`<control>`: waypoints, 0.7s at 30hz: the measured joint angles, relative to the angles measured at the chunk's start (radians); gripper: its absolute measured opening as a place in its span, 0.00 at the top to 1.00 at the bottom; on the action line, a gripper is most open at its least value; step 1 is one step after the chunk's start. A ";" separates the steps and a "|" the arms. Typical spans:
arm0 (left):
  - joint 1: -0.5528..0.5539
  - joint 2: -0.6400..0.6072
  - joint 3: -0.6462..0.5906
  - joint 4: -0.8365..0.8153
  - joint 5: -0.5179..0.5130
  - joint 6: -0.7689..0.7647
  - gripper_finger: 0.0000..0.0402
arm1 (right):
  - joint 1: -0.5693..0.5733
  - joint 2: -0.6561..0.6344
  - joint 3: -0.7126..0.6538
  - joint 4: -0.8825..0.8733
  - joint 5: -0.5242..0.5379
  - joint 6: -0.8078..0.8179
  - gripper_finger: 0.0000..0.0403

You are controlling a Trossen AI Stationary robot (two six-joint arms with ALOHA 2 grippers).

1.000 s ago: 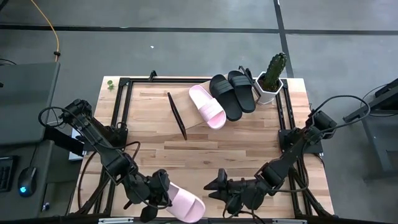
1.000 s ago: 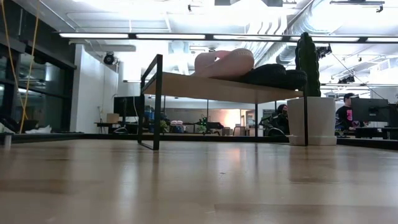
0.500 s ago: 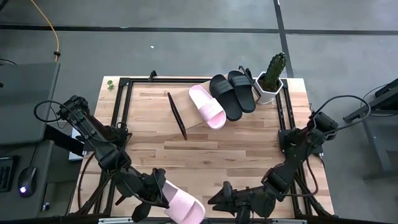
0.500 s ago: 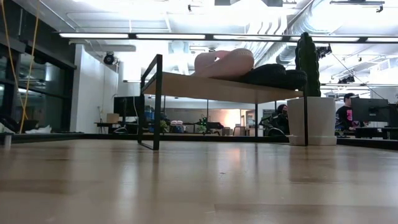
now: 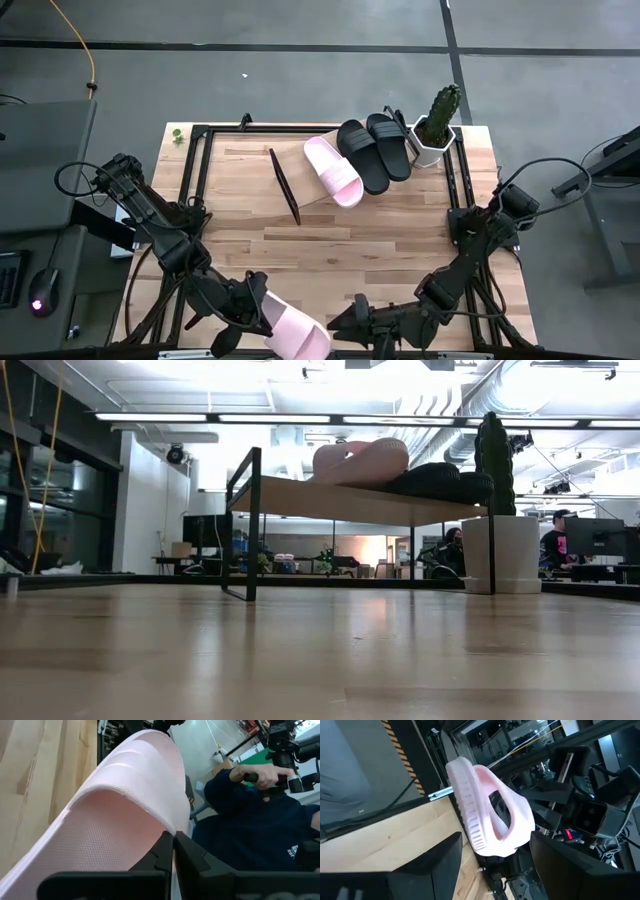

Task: Pick and place slides into the shelf
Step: Put the pink slide on the shelf

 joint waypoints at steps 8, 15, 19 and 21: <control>0.000 0.000 0.000 0.001 0.000 0.000 1.00 | -0.002 0.000 0.000 0.019 -0.008 0.013 0.44; 0.014 0.000 0.000 0.001 -0.006 0.001 1.00 | -0.002 0.000 0.000 0.049 -0.034 0.013 0.44; 0.040 0.000 0.000 0.000 0.008 0.010 1.00 | -0.002 0.000 0.000 0.048 -0.035 0.013 0.44; 0.055 0.000 0.000 0.000 0.025 0.016 1.00 | -0.001 0.000 0.000 0.047 -0.039 0.013 0.44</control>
